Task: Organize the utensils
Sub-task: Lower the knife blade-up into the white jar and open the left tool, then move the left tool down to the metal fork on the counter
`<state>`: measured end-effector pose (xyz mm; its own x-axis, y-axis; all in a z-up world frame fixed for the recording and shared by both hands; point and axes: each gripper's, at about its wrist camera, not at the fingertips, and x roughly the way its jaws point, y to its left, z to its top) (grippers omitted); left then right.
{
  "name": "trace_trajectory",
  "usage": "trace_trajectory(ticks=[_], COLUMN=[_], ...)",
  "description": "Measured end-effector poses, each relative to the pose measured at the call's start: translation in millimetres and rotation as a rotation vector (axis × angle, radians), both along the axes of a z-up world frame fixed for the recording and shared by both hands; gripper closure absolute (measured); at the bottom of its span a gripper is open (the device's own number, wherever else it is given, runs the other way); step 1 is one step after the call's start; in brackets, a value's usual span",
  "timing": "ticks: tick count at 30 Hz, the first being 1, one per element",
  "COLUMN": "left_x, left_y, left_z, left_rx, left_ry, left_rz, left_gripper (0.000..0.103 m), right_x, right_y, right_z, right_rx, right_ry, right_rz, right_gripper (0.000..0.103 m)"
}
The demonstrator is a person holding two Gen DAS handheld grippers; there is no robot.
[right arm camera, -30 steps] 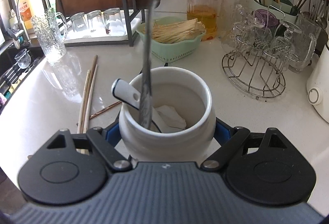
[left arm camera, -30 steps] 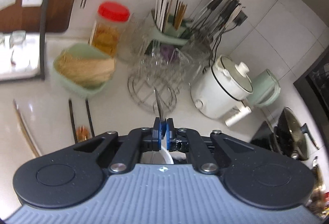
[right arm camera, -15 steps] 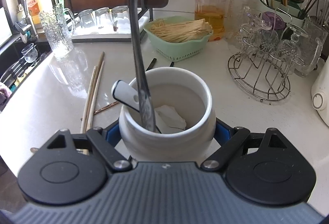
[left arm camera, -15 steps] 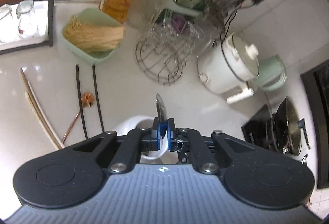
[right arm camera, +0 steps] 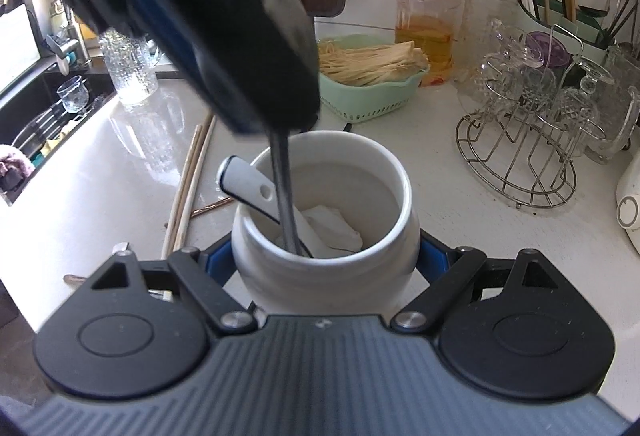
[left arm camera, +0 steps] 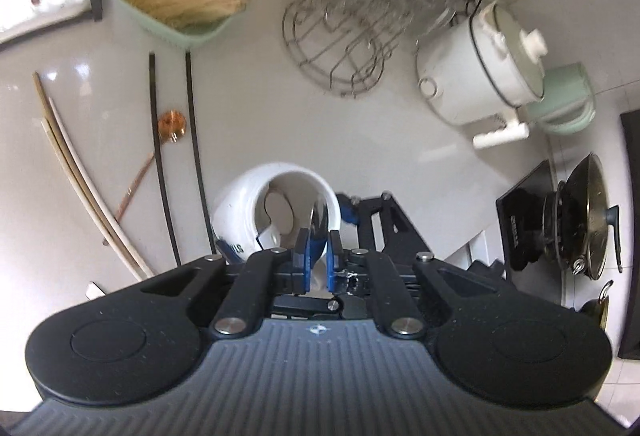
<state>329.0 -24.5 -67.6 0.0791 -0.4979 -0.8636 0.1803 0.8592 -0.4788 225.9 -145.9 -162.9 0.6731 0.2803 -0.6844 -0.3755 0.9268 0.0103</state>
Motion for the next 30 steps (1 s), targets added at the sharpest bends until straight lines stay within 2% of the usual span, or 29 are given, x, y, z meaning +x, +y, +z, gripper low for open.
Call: trace_trajectory(ticks=[4, 9, 15, 17, 23, 27, 30], left_x=[3, 4, -1, -2, -16, -29, -38], left_y=[-3, -1, 0, 4, 29, 56, 78], left_z=[-14, -29, -26, -23, 2, 19, 31], left_rx=[0.021, 0.000, -0.021, -0.026, -0.063, -0.127, -0.133], left_ry=[0.032, 0.076, 0.065, 0.066, -0.008, -0.075, -0.160], left_rz=[0.020, 0.068, 0.076, 0.082, 0.139, 0.209, 0.263], left_gripper=[0.095, 0.095, 0.095, 0.091, 0.077, 0.076, 0.076], right_x=[1, 1, 3, 3, 2, 2, 3], right_y=[0, 0, 1, 1, 1, 2, 2], right_z=[-1, -1, 0, 0, 0, 0, 0], right_rx=[-0.001, 0.000, -0.004, -0.005, -0.006, -0.006, -0.009], right_ry=[-0.005, -0.008, -0.004, -0.003, -0.003, -0.001, 0.003], right_rz=[0.018, 0.021, 0.024, 0.023, 0.025, 0.024, 0.015], right_gripper=[0.012, 0.012, 0.012, 0.012, 0.012, 0.012, 0.012])
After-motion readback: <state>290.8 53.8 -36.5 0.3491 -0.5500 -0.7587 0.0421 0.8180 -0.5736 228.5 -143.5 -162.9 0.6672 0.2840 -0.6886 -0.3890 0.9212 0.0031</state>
